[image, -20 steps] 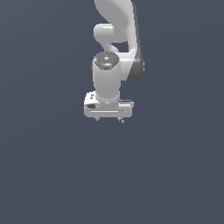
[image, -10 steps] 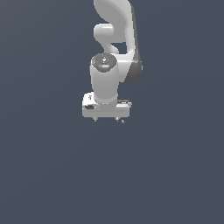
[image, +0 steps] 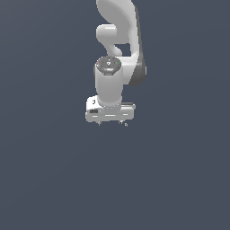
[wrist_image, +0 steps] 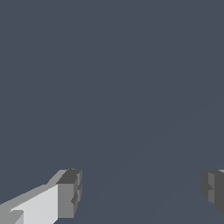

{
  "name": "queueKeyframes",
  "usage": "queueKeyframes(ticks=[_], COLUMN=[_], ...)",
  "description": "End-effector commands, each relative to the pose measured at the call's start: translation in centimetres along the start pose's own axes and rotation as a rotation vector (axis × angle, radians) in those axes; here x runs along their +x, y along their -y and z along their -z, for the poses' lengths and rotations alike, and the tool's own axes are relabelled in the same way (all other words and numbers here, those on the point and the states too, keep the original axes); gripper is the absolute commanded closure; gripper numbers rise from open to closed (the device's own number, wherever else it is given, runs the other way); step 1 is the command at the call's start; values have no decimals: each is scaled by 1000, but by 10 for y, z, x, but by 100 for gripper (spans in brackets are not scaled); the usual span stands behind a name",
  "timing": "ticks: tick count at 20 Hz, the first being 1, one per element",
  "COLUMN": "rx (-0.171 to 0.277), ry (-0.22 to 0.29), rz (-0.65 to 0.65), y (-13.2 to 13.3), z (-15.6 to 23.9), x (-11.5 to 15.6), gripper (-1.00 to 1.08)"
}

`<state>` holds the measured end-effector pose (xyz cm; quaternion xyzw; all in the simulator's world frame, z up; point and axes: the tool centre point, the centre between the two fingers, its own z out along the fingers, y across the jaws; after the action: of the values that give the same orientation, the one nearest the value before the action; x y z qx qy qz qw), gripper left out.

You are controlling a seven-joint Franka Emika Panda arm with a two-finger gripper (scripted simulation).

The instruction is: Pick up the object and move it to a goal position.

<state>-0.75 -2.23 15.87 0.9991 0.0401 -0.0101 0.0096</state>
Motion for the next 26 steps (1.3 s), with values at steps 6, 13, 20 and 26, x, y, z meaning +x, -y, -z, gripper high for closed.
queueKeyframes(ticks=[6,13,20,26], rx=[-5,-9,-10,-9], ry=[0,0,-2,-6], rz=[145,360,592,793], y=[10,24,41,56], z=[-14,-32,-51,-66], x=[-7,-17,-29,-41], gripper=[-92,-92,-92,-92])
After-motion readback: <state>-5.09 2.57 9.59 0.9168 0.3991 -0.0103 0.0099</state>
